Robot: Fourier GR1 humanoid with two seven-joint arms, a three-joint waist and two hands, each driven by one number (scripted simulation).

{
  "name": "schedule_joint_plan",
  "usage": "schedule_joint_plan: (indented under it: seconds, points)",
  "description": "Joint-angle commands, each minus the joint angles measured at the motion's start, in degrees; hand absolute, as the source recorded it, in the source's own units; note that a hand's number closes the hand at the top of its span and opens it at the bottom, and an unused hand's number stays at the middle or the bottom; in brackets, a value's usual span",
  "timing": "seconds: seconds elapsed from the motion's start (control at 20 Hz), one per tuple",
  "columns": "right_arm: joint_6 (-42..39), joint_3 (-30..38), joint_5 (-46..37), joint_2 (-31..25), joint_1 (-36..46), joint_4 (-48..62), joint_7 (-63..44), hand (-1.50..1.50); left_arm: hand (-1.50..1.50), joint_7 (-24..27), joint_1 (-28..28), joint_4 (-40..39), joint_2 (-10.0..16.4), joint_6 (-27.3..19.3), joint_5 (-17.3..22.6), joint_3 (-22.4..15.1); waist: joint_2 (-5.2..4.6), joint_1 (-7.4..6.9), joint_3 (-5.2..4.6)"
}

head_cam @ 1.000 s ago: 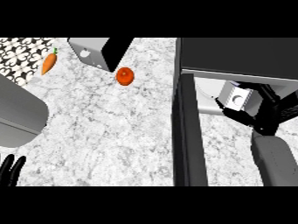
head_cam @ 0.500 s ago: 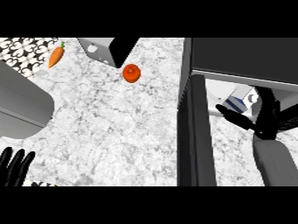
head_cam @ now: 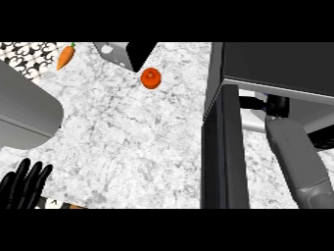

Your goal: Pick up the milk, place it into the microwave and close the microwave

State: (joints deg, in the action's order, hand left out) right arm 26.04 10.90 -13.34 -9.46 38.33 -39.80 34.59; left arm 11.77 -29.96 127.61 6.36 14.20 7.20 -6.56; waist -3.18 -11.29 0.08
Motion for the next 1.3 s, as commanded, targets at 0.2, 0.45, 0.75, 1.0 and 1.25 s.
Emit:
schedule_joint_plan:
  seconds: [0.2, 0.45, 0.75, 1.0, 1.25]
  points:
    - [-1.26, 2.20, -0.47, -1.29, 14.32, 14.24, -7.57, -1.50, -1.50, -0.93, 2.05, -0.60, -1.69, -1.85, -3.69, -2.98, -0.29, 1.64, 0.26]
    - [-3.97, 4.06, 0.17, -3.94, 15.17, 19.98, -4.08, -1.50, -1.50, -1.08, 0.60, -0.88, -2.89, -2.72, -4.93, -4.75, 0.17, 3.36, 0.26]
    - [-7.40, 5.76, 1.31, -4.41, 15.63, 24.46, 0.62, -1.50, -1.50, -0.38, 1.34, -1.33, -3.38, -3.73, -7.09, -5.30, 0.24, 3.88, 0.25]
    - [-10.86, 6.81, 1.88, -5.67, 16.48, 27.52, 3.31, -1.50, -1.50, -3.02, 2.45, 0.49, -4.71, -5.54, -8.14, -6.75, 0.87, 5.61, 0.22]
    - [-10.70, 8.36, 2.99, -3.92, 15.05, 29.36, 7.51, -1.50, -1.50, -2.40, 3.16, -2.27, -6.10, -6.04, -10.02, -9.80, 1.09, 6.45, 0.18]
